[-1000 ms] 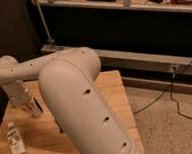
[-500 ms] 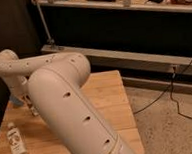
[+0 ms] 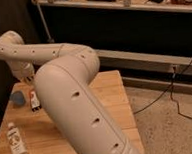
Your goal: Knock the eraser over
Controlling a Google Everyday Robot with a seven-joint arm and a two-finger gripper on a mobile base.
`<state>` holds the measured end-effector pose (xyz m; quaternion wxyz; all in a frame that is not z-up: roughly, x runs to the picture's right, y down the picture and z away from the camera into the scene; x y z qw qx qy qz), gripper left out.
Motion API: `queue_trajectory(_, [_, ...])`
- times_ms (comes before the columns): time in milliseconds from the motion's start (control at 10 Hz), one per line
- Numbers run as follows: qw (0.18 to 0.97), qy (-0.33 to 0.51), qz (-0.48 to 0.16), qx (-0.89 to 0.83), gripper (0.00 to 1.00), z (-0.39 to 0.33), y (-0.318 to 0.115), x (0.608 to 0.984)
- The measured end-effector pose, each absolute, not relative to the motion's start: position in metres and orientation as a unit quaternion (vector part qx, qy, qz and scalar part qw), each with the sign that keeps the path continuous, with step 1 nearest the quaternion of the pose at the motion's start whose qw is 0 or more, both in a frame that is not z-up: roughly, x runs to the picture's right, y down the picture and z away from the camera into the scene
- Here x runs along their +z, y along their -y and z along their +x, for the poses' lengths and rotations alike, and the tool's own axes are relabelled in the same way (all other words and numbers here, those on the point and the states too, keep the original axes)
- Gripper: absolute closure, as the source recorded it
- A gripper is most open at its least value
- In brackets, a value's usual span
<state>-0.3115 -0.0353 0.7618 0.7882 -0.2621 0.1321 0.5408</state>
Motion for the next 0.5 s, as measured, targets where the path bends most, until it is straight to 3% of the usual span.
queue_trajectory(300, [0.735,-0.191,-0.277,0.588,0.94,-0.209,-0.007,0.734])
queue_trajectory(500, [0.72,-0.209,-0.284,0.598,0.94,-0.185,-0.027,0.72])
